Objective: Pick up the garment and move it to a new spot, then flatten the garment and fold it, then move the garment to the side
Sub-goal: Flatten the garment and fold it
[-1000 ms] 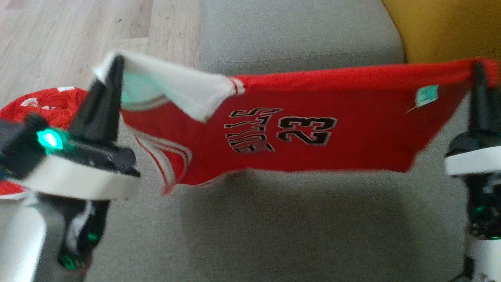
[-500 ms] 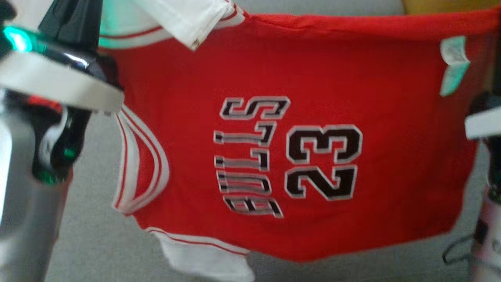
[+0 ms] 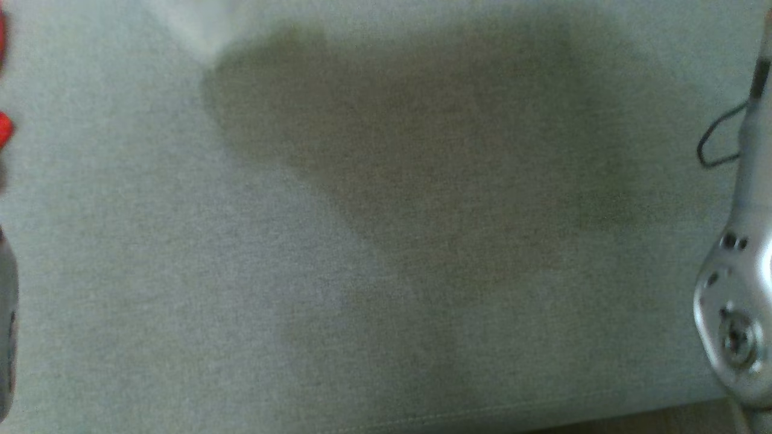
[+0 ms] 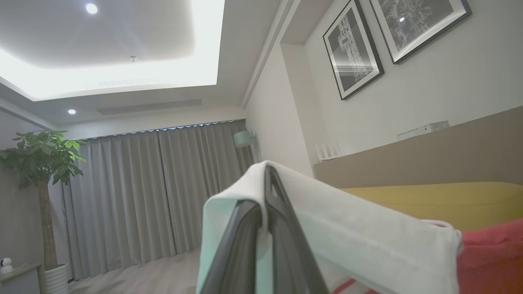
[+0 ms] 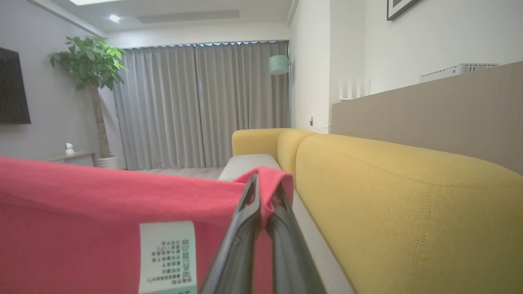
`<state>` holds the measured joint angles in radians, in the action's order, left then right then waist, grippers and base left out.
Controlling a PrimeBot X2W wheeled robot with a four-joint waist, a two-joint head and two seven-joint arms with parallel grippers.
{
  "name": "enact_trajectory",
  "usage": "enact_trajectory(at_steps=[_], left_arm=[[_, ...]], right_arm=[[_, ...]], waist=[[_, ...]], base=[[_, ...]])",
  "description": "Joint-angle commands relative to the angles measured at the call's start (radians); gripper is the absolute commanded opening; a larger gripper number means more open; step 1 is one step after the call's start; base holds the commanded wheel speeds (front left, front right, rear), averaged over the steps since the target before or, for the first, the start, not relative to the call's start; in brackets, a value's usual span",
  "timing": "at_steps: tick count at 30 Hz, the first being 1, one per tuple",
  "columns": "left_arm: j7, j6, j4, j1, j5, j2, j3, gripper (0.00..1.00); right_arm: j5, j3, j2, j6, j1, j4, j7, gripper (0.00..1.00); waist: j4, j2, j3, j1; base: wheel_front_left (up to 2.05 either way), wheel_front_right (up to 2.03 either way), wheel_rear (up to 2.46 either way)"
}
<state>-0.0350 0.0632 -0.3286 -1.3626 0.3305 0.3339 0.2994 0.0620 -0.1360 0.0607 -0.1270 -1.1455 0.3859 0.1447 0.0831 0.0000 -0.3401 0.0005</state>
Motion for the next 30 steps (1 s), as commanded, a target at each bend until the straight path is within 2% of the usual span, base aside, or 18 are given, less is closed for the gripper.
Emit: enact_trajectory(at_steps=[1,6,15,23,30], left_arm=[[0.046,0.002,-0.035,-0.062,-0.020,0.017,-0.008,0.00],[0.123,-0.001,-0.175,-0.091,-0.011,-0.048,0.010,0.00],[0.163,0.034,-0.296,0.023,0.059,-0.108,0.035,0.00],[0.165,0.050,-0.277,0.204,0.159,-0.103,0.013,0.00],[0.111,0.057,-0.117,0.460,0.240,-0.050,0.010,0.00]], right_arm=[[-0.061,0.002,-0.008,-0.004,-0.078,0.051,-0.037,0.00],[-0.213,0.002,-0.009,-0.004,-0.170,0.242,-0.116,0.00],[-0.254,-0.092,-0.010,-0.004,-0.126,0.483,-0.229,0.00],[-0.177,-0.133,-0.010,-0.004,-0.050,0.609,-0.351,0.00],[-0.032,-0.074,-0.010,-0.004,0.089,0.611,-0.400,0.00]], waist=[[-0.003,0.0000,-0.050,-0.0005],[-0.042,0.0000,-0.139,-0.0005],[-0.080,0.0000,-0.234,-0.0005],[-0.096,0.0000,-0.218,-0.0005],[-0.090,0.0000,-0.111,-0.0005]], base=[[0.00,0.00,0.00],[0.00,0.00,0.00],[0.00,0.00,0.00],[0.00,0.00,0.00],[0.00,0.00,0.00]])
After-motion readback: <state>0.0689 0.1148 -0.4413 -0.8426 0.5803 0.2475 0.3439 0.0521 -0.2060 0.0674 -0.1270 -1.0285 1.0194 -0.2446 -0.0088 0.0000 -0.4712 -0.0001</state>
